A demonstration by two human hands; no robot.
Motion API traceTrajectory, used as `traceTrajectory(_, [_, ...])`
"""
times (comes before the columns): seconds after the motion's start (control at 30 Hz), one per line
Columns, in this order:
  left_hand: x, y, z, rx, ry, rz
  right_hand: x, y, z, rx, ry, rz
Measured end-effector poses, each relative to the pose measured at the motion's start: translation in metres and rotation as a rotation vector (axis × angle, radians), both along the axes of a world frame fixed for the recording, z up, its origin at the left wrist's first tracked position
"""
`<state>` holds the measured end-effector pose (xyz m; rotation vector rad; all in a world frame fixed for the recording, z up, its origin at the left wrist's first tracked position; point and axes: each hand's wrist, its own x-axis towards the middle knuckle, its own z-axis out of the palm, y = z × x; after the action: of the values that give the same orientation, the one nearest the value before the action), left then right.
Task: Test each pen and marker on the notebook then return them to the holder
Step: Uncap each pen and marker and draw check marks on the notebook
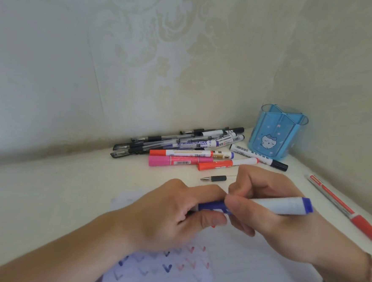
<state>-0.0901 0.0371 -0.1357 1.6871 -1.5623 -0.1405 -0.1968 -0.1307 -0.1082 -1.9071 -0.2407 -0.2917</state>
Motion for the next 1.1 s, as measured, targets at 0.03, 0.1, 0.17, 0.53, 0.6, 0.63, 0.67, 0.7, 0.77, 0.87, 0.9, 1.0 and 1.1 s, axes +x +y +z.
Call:
traceTrajectory(0.03, [0.000,0.001,0.000,0.003,0.019,-0.008,0.001,-0.002,0.000,0.001,-0.010,0.002])
traceTrajectory(0.1, [0.002,0.003,-0.003,0.038,0.044,0.022,0.004,-0.008,0.001,0.117,0.004,0.027])
traceTrajectory(0.17, [0.003,0.005,-0.006,0.062,0.077,0.089,0.007,-0.019,0.002,0.252,0.094,0.079])
traceTrajectory(0.53, [0.008,0.000,-0.015,-0.048,-0.021,0.185,0.020,-0.023,-0.024,0.032,0.271,-0.307])
traceTrajectory(0.6, [0.009,-0.001,-0.017,-0.052,-0.043,0.198,0.020,-0.023,-0.022,0.045,0.272,-0.331])
traceTrajectory(0.63, [0.010,-0.002,-0.017,-0.054,-0.048,0.206,0.020,-0.023,-0.022,0.066,0.273,-0.345])
traceTrajectory(0.67, [0.011,-0.002,-0.017,-0.057,-0.054,0.213,0.021,-0.023,-0.023,0.088,0.276,-0.356])
traceTrajectory(0.7, [0.011,-0.001,-0.018,-0.063,-0.066,0.217,0.021,-0.023,-0.023,0.102,0.275,-0.364])
traceTrajectory(0.77, [0.012,-0.001,-0.017,-0.076,-0.094,0.225,0.022,-0.024,-0.023,0.088,0.276,-0.376])
traceTrajectory(0.87, [0.013,-0.001,-0.016,-0.099,-0.096,0.237,0.022,-0.023,-0.022,0.055,0.286,-0.378])
traceTrajectory(0.9, [0.013,-0.001,-0.015,-0.107,-0.085,0.237,0.022,-0.023,-0.022,0.047,0.293,-0.372])
traceTrajectory(1.0, [0.013,-0.002,-0.015,-0.117,-0.064,0.232,0.022,-0.023,-0.020,0.039,0.311,-0.363])
traceTrajectory(1.1, [0.012,-0.002,-0.015,-0.116,-0.023,0.264,0.023,-0.026,-0.019,0.079,0.284,-0.399])
